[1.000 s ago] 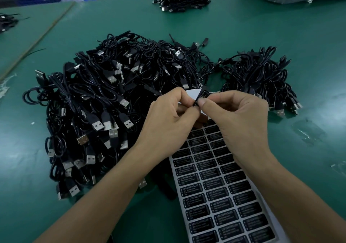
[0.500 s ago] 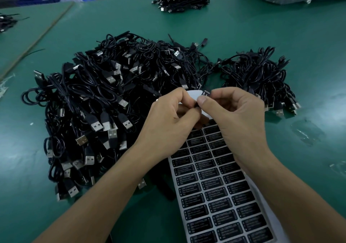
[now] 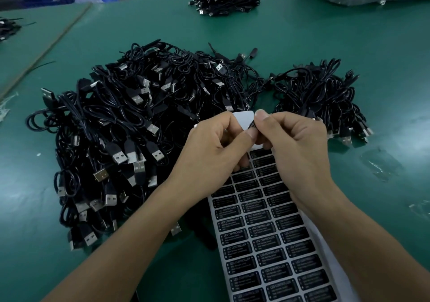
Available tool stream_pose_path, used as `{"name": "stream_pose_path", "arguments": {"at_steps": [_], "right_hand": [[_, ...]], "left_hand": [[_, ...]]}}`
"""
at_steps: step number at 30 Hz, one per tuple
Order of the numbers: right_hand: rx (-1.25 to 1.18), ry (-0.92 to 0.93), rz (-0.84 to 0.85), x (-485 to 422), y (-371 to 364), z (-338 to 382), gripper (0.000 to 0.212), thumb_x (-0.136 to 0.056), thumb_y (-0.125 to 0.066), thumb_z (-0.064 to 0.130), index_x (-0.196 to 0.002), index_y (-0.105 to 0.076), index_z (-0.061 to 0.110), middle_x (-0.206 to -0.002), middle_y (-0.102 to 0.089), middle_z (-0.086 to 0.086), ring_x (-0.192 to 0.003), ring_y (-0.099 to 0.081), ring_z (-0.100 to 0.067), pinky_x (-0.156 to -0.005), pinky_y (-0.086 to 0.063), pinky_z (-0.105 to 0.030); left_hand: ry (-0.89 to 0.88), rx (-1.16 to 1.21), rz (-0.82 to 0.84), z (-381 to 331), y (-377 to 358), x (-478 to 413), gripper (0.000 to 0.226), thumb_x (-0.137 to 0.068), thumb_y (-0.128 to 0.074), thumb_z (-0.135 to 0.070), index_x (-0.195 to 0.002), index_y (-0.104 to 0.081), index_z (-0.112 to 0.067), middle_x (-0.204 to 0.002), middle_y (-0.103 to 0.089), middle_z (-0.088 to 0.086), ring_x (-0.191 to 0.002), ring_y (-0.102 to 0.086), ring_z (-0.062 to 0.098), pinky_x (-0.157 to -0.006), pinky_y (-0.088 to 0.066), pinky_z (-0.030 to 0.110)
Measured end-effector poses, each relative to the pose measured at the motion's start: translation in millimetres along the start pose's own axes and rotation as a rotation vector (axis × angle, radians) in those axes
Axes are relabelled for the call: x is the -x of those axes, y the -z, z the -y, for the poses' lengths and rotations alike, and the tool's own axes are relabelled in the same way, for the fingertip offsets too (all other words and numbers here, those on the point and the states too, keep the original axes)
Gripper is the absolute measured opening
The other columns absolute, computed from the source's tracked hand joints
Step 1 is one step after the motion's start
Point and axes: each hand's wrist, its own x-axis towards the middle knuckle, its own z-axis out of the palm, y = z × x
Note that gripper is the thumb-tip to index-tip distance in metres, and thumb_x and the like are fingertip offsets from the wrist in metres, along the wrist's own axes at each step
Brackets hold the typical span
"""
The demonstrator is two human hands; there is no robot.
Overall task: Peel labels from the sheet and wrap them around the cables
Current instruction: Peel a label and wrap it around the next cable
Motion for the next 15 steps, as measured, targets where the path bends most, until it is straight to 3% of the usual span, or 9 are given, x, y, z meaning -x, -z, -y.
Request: {"name": "stream_pose_path", "arguments": {"at_steps": [4, 6, 8, 10, 11, 13, 15], "right_hand": [[0.078, 0.044, -0.001, 2, -1, 2, 0.036, -0.101, -0.059, 0.029, -0.069, -0.071, 0.015, -0.065, -0.065, -0.011, -0.064, -0.057, -0.033, -0.060, -0.051, -0.039], [0.122, 0.085, 0.008, 2, -1, 3, 0.038, -0.102, -0.057, 0.029, -0.069, -0.068, 0.014, -0.061, -0.062, -0.009, -0.059, -0.051, -0.033, -0.055, -0.046, -0.042], [0.167, 0.118, 0.022, 2, 0, 4, 0.039, -0.104, -0.053, 0.029, -0.069, -0.064, 0.017, -0.053, -0.052, 0.008, -0.050, -0.041, -0.013, -0.048, -0.038, -0.027], [0.224, 0.156, 0.028, 3, 0, 4, 0.041, -0.105, -0.050, 0.031, -0.073, -0.065, 0.011, -0.051, -0.048, 0.016, -0.050, -0.041, -0.007, -0.050, -0.032, -0.016], [0.267, 0.187, 0.028, 4, -1, 4, 0.043, -0.105, -0.048, 0.034, -0.075, -0.066, 0.010, -0.055, -0.054, 0.016, -0.053, -0.047, -0.007, -0.052, -0.033, -0.016], [0.389, 0.253, 0.039, 7, -2, 6, 0.038, -0.101, -0.045, 0.047, -0.078, -0.066, 0.024, -0.070, -0.064, 0.015, -0.069, -0.055, -0.007, -0.063, -0.039, -0.018], [0.532, 0.299, 0.112, 10, -4, 10, 0.037, -0.093, -0.045, 0.058, -0.086, -0.070, 0.031, -0.077, -0.065, 0.018, -0.078, -0.053, -0.004, -0.071, -0.040, -0.026]], "left_hand": [[0.011, -0.021, 0.036, -1, 2, -1, 0.018, -0.093, -0.064, -0.031, -0.082, -0.065, -0.017, -0.061, -0.069, -0.001, -0.056, -0.064, 0.011, -0.054, -0.053, 0.023], [0.006, -0.058, 0.038, -3, 4, -2, 0.015, -0.093, -0.065, -0.033, -0.082, -0.067, -0.023, -0.063, -0.070, -0.001, -0.056, -0.065, 0.016, -0.055, -0.056, 0.032], [-0.008, -0.103, 0.025, -6, 7, -2, 0.014, -0.093, -0.065, -0.035, -0.081, -0.068, -0.028, -0.063, -0.070, -0.002, -0.060, -0.065, 0.031, -0.059, -0.058, 0.048], [-0.042, -0.145, -0.003, -9, 11, -3, 0.012, -0.094, -0.064, -0.034, -0.082, -0.068, -0.031, -0.064, -0.070, -0.004, -0.062, -0.064, 0.037, -0.059, -0.056, 0.055], [-0.067, -0.159, -0.030, -10, 14, -4, 0.013, -0.095, -0.064, -0.031, -0.083, -0.067, -0.031, -0.064, -0.070, -0.005, -0.060, -0.065, 0.033, -0.058, -0.057, 0.052], [-0.111, -0.132, -0.102, -10, 18, -6, 0.015, -0.097, -0.062, -0.023, -0.083, -0.065, -0.028, -0.063, -0.070, -0.006, -0.055, -0.064, 0.014, -0.057, -0.056, 0.036], [-0.124, -0.043, -0.170, -12, 19, -7, 0.018, -0.099, -0.058, -0.014, -0.082, -0.061, -0.018, -0.060, -0.067, -0.004, -0.052, -0.059, 0.004, -0.055, -0.050, 0.021]]}}
